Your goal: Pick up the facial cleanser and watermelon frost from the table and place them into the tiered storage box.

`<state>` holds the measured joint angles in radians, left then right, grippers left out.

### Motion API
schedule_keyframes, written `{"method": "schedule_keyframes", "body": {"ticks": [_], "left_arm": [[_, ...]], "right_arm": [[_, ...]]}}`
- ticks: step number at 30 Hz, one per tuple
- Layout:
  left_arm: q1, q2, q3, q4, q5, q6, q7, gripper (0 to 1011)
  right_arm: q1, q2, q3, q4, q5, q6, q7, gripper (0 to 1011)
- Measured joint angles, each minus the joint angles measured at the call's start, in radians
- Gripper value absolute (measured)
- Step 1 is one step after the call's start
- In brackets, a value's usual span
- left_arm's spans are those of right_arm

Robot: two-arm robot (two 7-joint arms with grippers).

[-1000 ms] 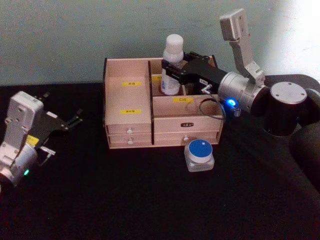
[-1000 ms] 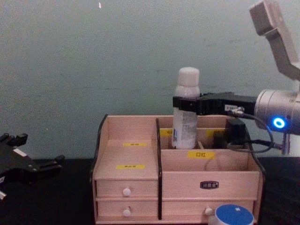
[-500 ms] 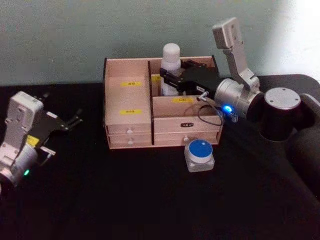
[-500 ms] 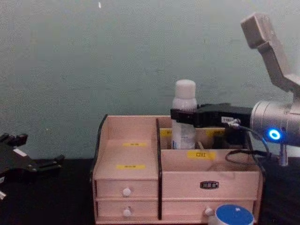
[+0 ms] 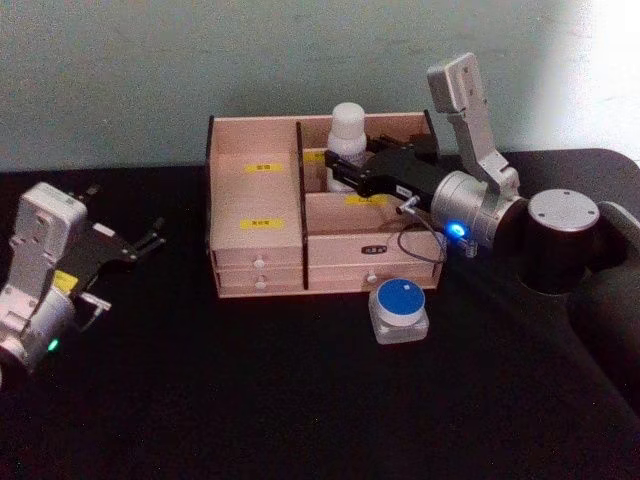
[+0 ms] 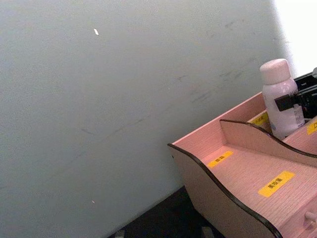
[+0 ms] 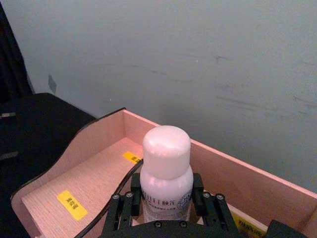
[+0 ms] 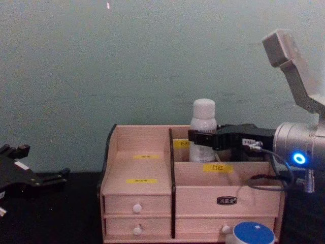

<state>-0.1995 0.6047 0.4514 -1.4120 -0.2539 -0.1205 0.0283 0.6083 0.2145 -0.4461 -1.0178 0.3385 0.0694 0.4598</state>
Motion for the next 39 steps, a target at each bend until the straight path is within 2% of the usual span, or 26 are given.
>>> {"method": "schedule_keyframes", "body": {"ticks": [23,26,27,30,31,39], "left_arm": [[0.000,0.000,0.000,0.000,0.000,0.000,0.000,1001],[0.000,0.000,0.000,0.000,0.000,0.000,0.000,1001],[0.000,0.000,0.000,0.000,0.000,0.000,0.000,1001],[0.000,0.000,0.000,0.000,0.000,0.000,0.000,1001],[0.000,0.000,0.000,0.000,0.000,0.000,0.000,1001],[0.000,0.000,0.000,0.000,0.000,0.000,0.000,1001]], "right_arm": [[-0.010,-0.005,0.011,0.007,-0.003,-0.001,-0.003,600],[-0.009,-0.005,0.011,0.007,-0.003,0.000,-0.002,653],[-0.009,-0.005,0.011,0.006,-0.003,0.000,-0.002,710],[-0.009,-0.005,0.011,0.006,-0.003,0.000,-0.002,765],[-0.009,-0.005,0.011,0.006,-0.003,0.000,-0.002,823],[-0.008,-0.004,0.010,0.006,-0.003,0.001,-0.002,1002]]}}
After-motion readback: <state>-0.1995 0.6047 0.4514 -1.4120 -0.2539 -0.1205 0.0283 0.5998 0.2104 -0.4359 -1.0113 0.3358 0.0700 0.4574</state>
